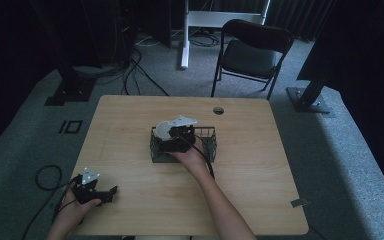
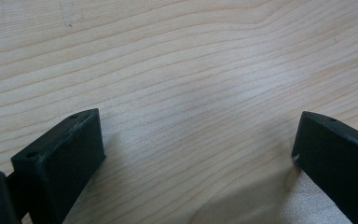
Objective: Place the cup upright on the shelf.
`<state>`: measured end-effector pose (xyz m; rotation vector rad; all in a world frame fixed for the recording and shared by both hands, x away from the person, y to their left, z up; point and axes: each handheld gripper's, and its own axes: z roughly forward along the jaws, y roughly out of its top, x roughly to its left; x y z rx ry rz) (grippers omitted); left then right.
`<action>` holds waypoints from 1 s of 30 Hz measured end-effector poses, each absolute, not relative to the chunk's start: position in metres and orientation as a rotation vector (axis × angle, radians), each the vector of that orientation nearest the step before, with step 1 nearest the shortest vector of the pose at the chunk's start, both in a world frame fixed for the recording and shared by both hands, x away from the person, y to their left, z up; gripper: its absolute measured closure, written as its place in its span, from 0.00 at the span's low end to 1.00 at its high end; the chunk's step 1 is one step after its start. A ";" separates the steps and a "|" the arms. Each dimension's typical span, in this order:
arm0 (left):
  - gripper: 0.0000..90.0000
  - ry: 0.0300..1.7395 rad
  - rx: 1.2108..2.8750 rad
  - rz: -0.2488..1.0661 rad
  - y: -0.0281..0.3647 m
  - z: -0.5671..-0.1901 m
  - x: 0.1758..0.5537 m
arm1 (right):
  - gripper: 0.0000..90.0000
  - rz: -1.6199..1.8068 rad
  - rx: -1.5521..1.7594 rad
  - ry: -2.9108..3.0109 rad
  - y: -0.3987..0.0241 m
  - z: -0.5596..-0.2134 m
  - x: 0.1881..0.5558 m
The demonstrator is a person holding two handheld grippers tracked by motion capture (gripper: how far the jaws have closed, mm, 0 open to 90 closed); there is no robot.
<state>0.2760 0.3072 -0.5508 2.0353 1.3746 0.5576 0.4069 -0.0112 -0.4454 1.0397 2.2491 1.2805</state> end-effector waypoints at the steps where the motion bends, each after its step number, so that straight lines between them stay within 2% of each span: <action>1: 0.03 1.374 2.035 0.558 0.307 -0.551 0.276 | 0.13 1.280 1.036 2.248 -0.012 -0.445 0.406; 30: 0.03 1.373 2.037 0.559 0.307 -0.551 0.276 | 0.13 1.257 1.017 2.244 -0.049 -0.445 0.387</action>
